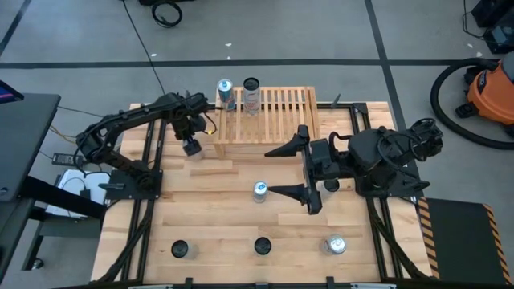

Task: Place canned beverage on shelf
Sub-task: Put the top silver soda can on the shelf

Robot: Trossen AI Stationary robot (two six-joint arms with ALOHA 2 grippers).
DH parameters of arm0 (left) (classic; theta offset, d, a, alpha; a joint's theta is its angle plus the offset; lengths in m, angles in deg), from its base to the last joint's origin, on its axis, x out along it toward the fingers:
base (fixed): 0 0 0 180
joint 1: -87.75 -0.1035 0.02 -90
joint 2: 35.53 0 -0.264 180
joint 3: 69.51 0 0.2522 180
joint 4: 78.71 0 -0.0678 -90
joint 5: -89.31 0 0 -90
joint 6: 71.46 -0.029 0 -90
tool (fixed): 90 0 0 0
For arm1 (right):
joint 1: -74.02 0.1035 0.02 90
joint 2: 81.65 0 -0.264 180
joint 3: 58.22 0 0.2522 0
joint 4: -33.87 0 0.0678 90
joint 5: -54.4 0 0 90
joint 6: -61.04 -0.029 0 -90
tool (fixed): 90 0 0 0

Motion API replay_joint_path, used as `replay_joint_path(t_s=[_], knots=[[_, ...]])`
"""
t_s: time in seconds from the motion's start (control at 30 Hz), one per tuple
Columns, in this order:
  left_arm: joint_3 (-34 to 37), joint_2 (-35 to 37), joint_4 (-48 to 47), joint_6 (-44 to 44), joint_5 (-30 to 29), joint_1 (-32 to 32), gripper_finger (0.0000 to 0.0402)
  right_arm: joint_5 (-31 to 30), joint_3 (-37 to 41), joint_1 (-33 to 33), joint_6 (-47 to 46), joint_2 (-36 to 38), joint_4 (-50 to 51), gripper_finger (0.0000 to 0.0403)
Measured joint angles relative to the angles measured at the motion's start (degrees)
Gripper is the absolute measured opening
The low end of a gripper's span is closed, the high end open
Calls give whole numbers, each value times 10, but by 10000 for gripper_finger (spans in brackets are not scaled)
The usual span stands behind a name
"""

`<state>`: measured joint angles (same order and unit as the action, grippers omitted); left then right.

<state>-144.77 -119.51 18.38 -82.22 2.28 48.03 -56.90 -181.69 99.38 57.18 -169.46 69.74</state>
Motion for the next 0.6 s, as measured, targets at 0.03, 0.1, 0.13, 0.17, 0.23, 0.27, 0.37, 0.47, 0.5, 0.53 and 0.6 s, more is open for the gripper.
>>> replay_joint_path(t_s=[0.03,0.1,0.13,0.17,0.23,0.27,0.37,0.47,0.5,0.53,0.6], knots=[[0,0,-2,0,0,2,300,0,0,-2,0,0,-2,366],[0,0,-3,-2,0,7,300,0,0,-2,0,0,-3,366],[0,0,-3,-2,0,10,301,0,0,-2,1,0,-5,366],[0,0,-4,-2,0,12,301,0,0,-1,1,0,-8,366],[0,0,-4,-4,0,15,301,0,0,-1,2,0,-12,366],[0,0,-3,-4,0,15,301,0,0,-1,2,0,-12,366],[0,0,-1,-4,1,17,301,0,0,-1,2,0,-10,366],[0,0,0,-2,0,17,301,0,0,-1,6,0,-11,366],[0,0,0,-1,1,17,302,0,0,-1,7,0,-10,366],[0,0,0,-1,1,17,302,-1,0,-3,9,0,-10,366],[0,0,0,0,0,17,302,-2,0,-4,16,0,-10,366]])
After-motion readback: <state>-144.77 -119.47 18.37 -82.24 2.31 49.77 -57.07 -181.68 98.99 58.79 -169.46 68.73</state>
